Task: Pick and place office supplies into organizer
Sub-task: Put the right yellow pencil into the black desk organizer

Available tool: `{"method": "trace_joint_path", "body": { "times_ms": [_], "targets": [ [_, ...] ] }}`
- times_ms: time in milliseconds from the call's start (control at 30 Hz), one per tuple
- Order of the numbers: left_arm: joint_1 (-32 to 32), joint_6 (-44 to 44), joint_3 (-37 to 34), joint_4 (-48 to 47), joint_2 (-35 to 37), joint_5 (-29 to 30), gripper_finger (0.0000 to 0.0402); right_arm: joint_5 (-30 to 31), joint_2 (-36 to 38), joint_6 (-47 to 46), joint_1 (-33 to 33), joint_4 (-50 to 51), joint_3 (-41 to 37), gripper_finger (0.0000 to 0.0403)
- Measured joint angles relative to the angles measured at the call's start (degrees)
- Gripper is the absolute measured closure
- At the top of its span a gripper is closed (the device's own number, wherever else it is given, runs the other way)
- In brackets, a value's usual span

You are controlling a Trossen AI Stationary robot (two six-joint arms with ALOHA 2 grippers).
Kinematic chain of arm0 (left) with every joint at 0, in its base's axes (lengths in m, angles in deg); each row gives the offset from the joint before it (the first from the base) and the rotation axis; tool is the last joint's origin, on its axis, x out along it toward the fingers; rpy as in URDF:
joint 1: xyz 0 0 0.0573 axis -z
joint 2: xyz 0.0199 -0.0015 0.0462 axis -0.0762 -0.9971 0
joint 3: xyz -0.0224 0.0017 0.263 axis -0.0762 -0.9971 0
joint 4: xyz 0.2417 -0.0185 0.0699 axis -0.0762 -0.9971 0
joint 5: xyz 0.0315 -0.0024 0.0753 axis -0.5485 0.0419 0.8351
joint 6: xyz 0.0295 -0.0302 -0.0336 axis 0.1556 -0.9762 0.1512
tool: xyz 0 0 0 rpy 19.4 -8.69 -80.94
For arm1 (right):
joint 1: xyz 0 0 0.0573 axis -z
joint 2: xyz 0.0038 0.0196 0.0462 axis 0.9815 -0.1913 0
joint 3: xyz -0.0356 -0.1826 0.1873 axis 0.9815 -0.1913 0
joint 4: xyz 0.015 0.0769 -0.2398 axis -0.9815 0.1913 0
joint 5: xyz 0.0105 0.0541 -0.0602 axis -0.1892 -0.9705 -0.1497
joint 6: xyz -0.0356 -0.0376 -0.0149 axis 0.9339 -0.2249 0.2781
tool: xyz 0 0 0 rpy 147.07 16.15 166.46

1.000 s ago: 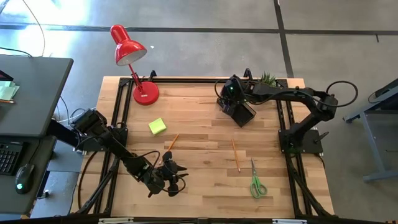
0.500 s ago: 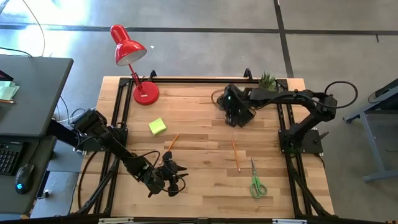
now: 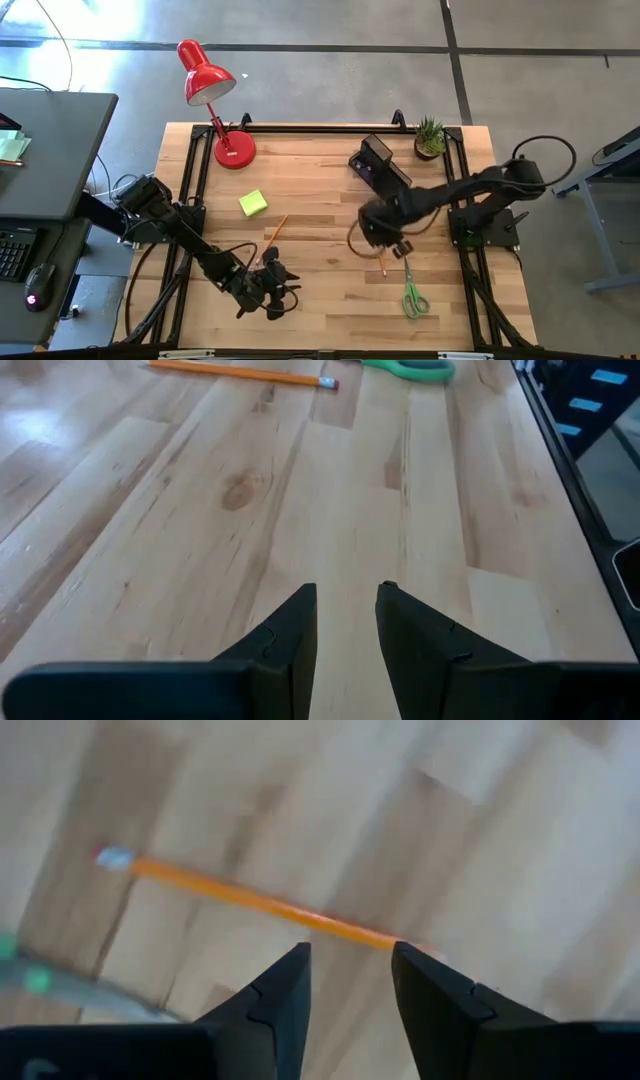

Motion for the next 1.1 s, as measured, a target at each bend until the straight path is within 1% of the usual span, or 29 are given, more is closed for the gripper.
{"method": "trace_joint_path", "body": {
  "times_ms": [200,267,400,667,900,1100],
  "targets": [
    [0.73,0.57,0.0,-0.1,0.0,-0.47,0.0309,7.94,0.0,13.38,-7.54,-3.31,0.02,0.0271],
    [1.43,1.53,0.0,-0.29,0.0,-0.42,0.0309,8.76,-0.21,15.42,-8.67,-4.25,0.02,0.0273],
    [2.82,1.79,0.0,-1.37,0.0,-0.15,0.0309,7.04,-2.72,15.17,-10.01,-2.72,0.07,0.0274],
    [4.15,1.79,0.0,-1.62,0.0,1.0,0.0309,7.3,-8.45,14.75,-14.45,-2.45,0.07,0.0275],
    [4.17,1.79,0.0,-1.7,0.0,1.47,0.0309,8.71,-9.05,14.59,-15.74,-3.85,0.07,0.0277],
    [4.15,1.75,0.0,-1.64,0.0,1.74,0.0309,8.21,-9.05,14.47,-15.65,-3.84,-1.36,0.03]
  ]
}}
